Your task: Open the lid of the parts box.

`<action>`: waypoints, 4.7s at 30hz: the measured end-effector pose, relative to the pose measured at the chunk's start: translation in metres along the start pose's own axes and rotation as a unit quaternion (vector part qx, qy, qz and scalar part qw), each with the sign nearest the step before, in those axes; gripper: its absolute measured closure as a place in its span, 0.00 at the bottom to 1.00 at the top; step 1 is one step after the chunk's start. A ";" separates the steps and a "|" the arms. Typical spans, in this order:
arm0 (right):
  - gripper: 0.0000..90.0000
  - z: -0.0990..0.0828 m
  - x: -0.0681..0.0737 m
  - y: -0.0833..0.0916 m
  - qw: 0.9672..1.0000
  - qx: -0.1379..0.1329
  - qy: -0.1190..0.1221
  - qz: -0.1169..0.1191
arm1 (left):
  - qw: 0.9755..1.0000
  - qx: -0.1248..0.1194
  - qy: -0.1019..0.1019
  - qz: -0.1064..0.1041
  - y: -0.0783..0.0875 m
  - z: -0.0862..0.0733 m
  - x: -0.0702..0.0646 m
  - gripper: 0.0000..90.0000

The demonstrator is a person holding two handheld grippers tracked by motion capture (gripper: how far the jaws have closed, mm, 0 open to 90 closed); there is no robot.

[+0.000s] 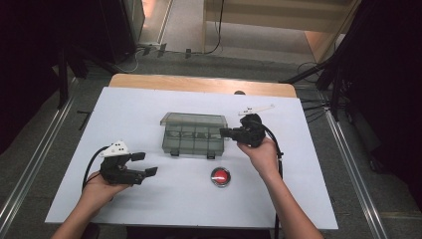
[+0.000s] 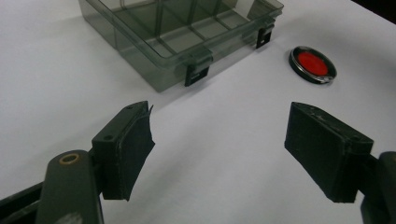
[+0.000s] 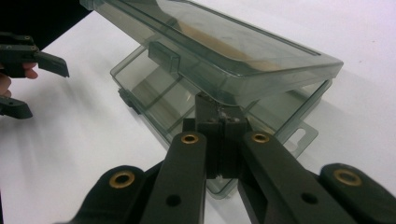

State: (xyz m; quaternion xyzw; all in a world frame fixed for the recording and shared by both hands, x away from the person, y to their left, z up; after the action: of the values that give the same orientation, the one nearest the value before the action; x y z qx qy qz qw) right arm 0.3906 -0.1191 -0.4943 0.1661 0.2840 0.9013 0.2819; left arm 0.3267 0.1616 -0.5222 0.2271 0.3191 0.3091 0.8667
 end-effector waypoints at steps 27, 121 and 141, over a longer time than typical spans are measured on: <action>1.00 0.008 -0.002 0.001 1.000 -0.007 -0.002 0.006 | 1.000 -0.004 0.009 0.012 -0.009 0.043 0.012 0.26; 0.48 -0.003 -0.024 0.010 0.998 -0.054 -0.013 -0.025 | 0.998 -0.043 -0.012 0.033 -0.072 0.122 0.049 0.68; 0.46 -0.001 -0.040 -0.020 0.995 -0.064 0.024 -0.071 | 0.998 -0.041 -0.008 0.036 -0.073 0.123 0.051 0.67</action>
State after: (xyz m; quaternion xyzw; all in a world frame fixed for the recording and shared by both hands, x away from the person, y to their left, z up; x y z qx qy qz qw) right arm 0.4297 -0.1302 -0.5126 0.1056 0.2439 0.8990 0.3481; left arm 0.4709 0.1208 -0.5011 0.2049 0.2903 0.3513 0.8662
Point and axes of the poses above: each handheld gripper's, and its own axes: y roughly backward along the jaws, z roughly out of its top, x roughly to its left, the point moved 9 cm from there along -y, roughly forward along the jaws, and after that the axes turned 15 degrees about y, right-handed, at the moved point
